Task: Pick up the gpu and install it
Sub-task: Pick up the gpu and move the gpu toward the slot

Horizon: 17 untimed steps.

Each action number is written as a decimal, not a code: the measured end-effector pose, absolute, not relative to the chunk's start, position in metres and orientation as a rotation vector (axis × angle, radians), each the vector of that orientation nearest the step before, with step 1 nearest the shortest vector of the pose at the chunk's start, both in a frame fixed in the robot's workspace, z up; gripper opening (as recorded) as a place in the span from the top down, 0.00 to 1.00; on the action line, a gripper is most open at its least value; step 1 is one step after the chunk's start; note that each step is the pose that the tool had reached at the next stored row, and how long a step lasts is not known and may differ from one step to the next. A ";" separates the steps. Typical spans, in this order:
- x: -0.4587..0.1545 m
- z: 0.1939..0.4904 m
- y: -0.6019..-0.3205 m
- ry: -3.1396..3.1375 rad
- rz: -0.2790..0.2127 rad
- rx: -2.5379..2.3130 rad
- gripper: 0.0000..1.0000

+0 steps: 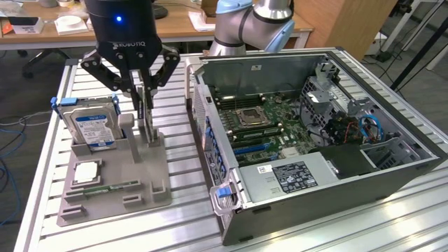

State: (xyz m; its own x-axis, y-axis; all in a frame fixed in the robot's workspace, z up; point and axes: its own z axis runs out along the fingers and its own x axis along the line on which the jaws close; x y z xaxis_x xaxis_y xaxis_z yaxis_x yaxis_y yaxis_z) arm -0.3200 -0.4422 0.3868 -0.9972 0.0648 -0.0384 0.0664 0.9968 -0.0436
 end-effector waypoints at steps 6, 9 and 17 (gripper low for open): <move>-0.313 0.387 -0.442 3.102 -0.069 0.102 0.74; -0.309 0.387 -0.442 3.102 -0.069 0.102 0.74; -0.299 0.387 -0.442 3.102 -0.069 0.102 0.74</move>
